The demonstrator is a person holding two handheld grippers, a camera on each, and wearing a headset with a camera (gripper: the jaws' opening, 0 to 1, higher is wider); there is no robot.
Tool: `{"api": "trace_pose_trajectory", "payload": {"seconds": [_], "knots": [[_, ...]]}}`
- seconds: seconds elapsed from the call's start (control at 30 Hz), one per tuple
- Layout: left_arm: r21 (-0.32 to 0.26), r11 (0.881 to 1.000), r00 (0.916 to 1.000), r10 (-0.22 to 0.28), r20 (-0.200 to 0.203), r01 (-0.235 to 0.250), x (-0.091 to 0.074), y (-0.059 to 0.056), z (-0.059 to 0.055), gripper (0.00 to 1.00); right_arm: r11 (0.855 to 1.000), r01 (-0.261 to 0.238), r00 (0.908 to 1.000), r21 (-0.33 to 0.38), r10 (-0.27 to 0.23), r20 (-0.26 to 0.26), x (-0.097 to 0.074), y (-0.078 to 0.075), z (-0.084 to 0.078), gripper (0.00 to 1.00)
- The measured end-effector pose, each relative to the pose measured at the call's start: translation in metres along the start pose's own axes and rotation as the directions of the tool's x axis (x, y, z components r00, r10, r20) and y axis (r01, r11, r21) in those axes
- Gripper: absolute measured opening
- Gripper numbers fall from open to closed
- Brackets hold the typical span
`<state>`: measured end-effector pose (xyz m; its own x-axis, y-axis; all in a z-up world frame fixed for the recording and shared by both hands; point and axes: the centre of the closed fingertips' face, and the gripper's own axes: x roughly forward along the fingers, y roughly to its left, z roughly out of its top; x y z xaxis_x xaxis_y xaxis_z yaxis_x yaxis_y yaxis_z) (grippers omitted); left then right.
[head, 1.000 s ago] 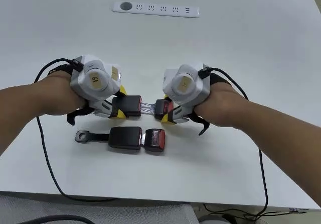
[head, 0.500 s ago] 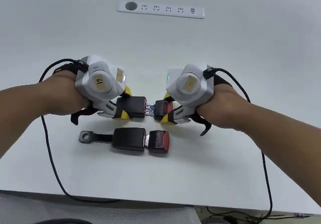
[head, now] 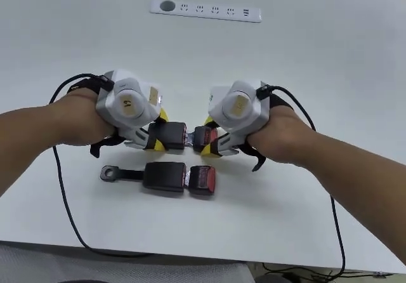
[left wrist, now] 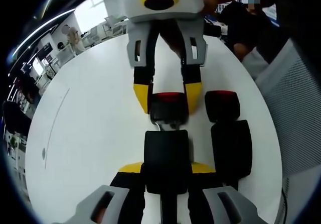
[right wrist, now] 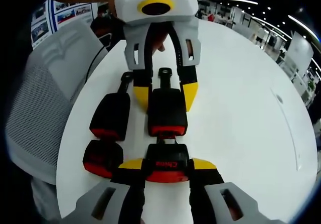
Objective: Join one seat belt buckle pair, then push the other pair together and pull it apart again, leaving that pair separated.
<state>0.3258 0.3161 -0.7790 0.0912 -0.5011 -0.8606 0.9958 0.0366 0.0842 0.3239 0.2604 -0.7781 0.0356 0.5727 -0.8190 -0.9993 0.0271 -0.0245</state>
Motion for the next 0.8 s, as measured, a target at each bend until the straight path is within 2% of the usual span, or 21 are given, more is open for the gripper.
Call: {"api": "trace_pose_trajectory", "payload": {"seconds": [0.1, 0.8], "knots": [[-0.003, 1.000, 1.0000, 0.002, 0.000, -0.002, -0.0001, 0.0000, -0.0001, 0.32, 1.000, 0.000, 1.0000, -0.002, 0.000, 0.002, 0.0010, 0.0023, 0.0040, 0.29], [-0.016, 1.000, 1.0000, 0.002, -0.008, -0.002, -0.0003, -0.0006, 0.0007, 0.32, 1.000, 0.000, 0.9999, -0.003, 0.000, -0.016, 0.0038, 0.0000, 0.0022, 0.30]]}}
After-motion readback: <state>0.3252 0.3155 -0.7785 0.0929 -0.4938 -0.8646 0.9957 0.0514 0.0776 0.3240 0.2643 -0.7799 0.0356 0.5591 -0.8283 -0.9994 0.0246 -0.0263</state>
